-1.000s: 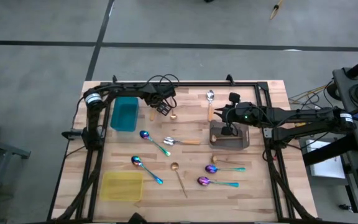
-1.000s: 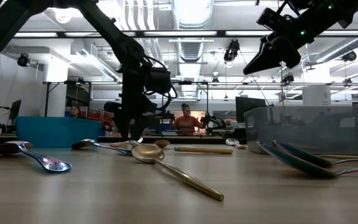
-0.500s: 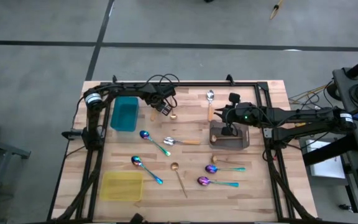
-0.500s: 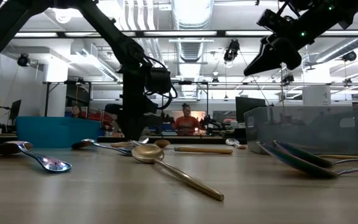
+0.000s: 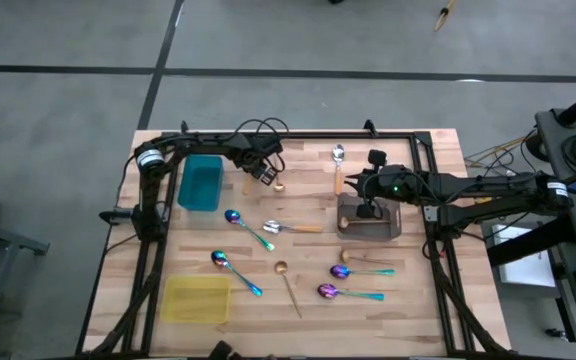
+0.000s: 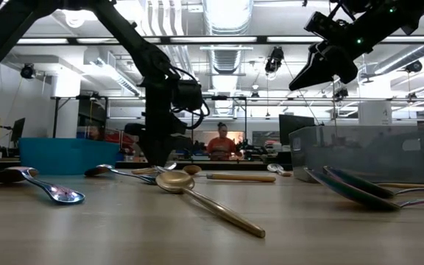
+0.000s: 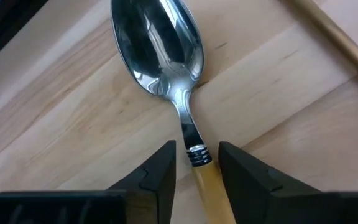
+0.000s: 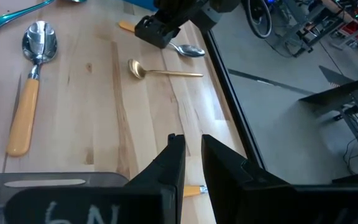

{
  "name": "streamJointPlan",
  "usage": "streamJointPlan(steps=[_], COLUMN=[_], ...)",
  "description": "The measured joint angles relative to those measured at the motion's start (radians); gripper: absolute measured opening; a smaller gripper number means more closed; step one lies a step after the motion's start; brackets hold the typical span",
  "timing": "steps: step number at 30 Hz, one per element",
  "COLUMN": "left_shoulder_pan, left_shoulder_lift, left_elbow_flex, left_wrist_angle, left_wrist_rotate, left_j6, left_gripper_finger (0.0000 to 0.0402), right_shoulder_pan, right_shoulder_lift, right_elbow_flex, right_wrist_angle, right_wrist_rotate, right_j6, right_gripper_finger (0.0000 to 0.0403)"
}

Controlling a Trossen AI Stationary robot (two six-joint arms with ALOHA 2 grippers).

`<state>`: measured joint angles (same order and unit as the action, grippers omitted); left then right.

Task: Sort silverware by color (type)
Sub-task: Put the yellow spoon into the yellow bin

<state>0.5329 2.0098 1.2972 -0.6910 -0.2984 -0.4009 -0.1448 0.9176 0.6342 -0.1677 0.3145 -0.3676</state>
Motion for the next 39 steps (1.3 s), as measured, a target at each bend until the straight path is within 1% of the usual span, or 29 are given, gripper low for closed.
streamJointPlan(steps=[5,11,16,28,34,39], left_shoulder_pan=[0.0,-0.001,-0.002,-0.002,-0.015,-0.03], left_shoulder_lift=[0.0,0.001,0.001,-0.02,-0.099,-0.184], left_elbow_flex=[0.0,-0.001,-0.002,-0.006,-0.005,-0.004], left_wrist_angle=[0.019,0.03,0.044,0.053,0.047,0.034], left_wrist_rotate=[-0.002,0.002,-0.022,-0.033,-0.037,-0.036], left_j6=[0.01,0.014,0.015,0.04,0.071,0.096], left_gripper_finger=[0.0094,0.0048,0.0012,0.0012,0.0001,0.0002], right_shoulder_pan=[0.0,0.0,0.0,0.0,0.0,0.0], right_shoulder_lift=[0.0,0.0,0.0,0.0,0.0,0.0], right_elbow_flex=[0.0,0.0,0.0,0.0,0.0,0.0], right_wrist_angle=[0.0,0.0,0.0,0.001,0.001,0.002], right_wrist_rotate=[0.0,0.0,0.0,0.0,0.0,0.0], right_j6=[0.0,0.0,0.0,0.0,0.0,0.0], right_gripper_finger=[0.0043,0.0043,0.0043,0.0043,0.0043,0.0043])
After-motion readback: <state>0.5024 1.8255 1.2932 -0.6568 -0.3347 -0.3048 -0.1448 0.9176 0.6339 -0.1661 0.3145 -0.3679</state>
